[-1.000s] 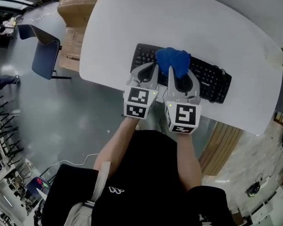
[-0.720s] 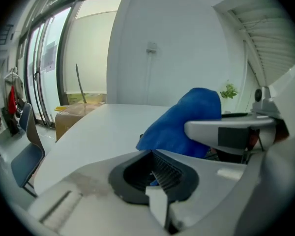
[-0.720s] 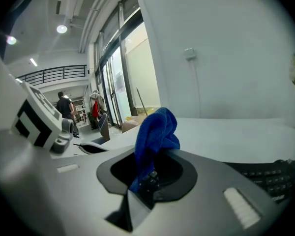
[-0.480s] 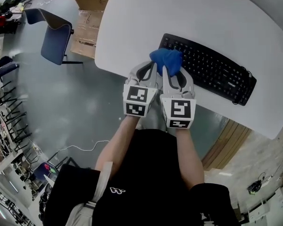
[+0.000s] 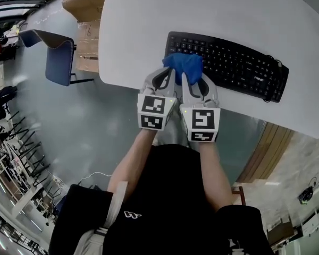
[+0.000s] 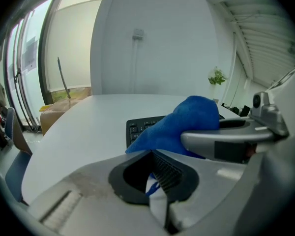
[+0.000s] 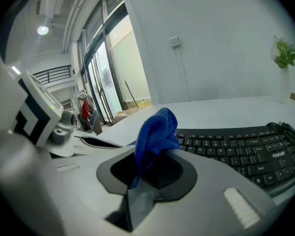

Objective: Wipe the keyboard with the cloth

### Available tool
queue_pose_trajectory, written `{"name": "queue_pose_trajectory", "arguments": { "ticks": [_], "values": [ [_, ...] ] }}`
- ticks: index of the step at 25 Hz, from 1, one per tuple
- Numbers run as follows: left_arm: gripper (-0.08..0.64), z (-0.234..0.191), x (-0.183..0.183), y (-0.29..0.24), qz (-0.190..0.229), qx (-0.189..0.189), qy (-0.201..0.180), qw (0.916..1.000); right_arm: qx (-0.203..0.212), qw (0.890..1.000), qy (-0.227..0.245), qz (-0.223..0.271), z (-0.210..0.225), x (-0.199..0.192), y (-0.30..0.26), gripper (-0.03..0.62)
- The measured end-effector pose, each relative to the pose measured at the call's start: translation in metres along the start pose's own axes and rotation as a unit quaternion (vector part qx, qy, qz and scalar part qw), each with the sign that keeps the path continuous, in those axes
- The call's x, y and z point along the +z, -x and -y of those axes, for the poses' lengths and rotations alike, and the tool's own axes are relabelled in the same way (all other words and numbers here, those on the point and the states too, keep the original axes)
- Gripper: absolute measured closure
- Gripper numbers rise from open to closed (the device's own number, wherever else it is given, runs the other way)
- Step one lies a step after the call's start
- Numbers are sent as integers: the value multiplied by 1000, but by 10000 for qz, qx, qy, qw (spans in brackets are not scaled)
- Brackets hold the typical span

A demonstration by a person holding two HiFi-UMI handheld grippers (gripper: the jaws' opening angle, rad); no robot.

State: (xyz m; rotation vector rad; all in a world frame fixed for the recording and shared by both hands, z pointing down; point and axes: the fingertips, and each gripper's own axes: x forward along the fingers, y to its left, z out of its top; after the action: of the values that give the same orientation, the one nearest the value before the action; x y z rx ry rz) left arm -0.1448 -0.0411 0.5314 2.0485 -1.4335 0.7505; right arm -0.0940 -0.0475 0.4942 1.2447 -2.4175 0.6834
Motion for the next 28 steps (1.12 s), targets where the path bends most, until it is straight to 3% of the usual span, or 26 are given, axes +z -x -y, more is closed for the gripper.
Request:
{"name": "queue_pose_trajectory", "arguments": {
  "ticks": [28],
  "values": [
    [563, 94, 23, -36, -75, -654, -679, 9955, -767, 9958, -486, 123, 92, -19, 56, 515]
  ]
}}
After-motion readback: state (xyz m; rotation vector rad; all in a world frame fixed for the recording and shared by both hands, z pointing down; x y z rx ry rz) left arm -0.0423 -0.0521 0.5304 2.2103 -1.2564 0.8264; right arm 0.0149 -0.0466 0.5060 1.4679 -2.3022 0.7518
